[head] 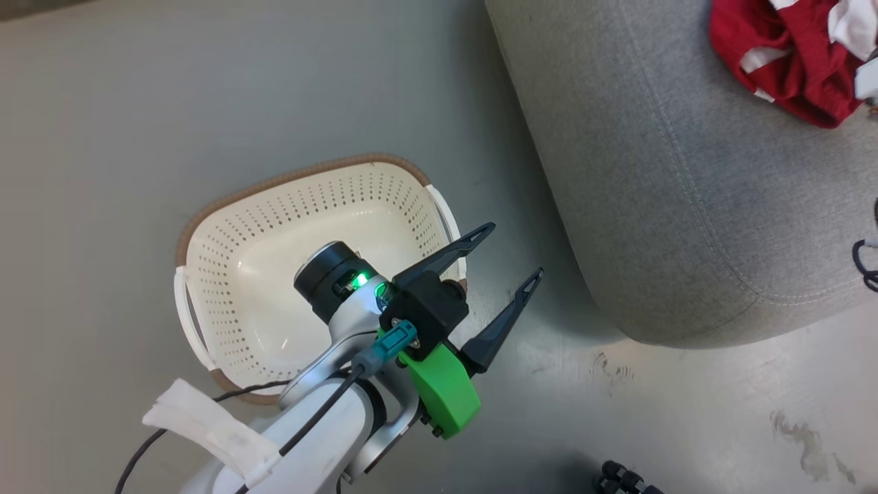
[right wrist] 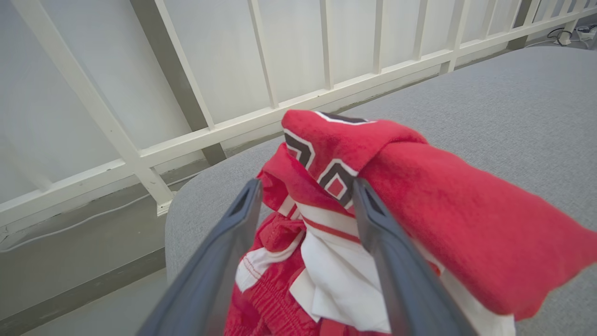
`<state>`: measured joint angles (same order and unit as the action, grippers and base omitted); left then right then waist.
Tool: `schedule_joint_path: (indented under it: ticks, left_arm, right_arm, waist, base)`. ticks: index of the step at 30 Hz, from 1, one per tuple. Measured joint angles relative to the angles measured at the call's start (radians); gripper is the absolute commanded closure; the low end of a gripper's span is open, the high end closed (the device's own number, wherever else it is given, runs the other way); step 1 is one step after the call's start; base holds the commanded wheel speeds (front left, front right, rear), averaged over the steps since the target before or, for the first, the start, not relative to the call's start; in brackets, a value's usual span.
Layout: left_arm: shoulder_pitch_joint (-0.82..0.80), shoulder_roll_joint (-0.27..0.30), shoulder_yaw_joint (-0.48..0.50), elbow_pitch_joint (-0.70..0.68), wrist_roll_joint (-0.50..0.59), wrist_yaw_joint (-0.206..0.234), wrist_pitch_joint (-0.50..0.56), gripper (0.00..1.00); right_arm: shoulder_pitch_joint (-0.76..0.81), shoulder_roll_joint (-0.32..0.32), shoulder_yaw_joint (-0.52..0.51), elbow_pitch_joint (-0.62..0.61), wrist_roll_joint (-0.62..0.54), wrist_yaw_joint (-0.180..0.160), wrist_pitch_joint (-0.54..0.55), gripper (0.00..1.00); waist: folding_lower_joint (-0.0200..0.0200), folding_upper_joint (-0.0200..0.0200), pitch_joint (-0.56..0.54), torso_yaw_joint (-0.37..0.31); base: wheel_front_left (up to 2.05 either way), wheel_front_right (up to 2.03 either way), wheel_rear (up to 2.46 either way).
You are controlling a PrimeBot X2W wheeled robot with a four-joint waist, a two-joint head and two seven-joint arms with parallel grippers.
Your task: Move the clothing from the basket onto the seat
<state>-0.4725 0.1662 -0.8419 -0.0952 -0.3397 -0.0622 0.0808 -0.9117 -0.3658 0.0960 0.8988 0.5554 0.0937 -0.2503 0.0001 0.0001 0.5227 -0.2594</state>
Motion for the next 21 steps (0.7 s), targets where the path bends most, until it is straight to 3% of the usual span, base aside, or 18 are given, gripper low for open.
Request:
schedule_joint_path:
  ticks: [11,21]
  left_arm:
    - [0.004,-0.019,0.042,0.057,-0.017,0.005,-0.074,0.00]
    - [0.077,-0.026,0.123,0.109,-0.055,0.069,-0.147,0.00]
  right_arm:
    - [0.073,0.022,0.035,-0.022,-0.043,0.011,0.000,0.00]
    - [0.182,0.054,0.079,-0.124,-0.102,0.020,0.000,0.00]
  waist:
    - [-0.0001,0.0000,-0.087,0.004]
    - [-0.0001,0.0000,-0.187,0.026]
  base:
    - [0.00,0.00,0.00]
    - [0.00,0.00,0.00]
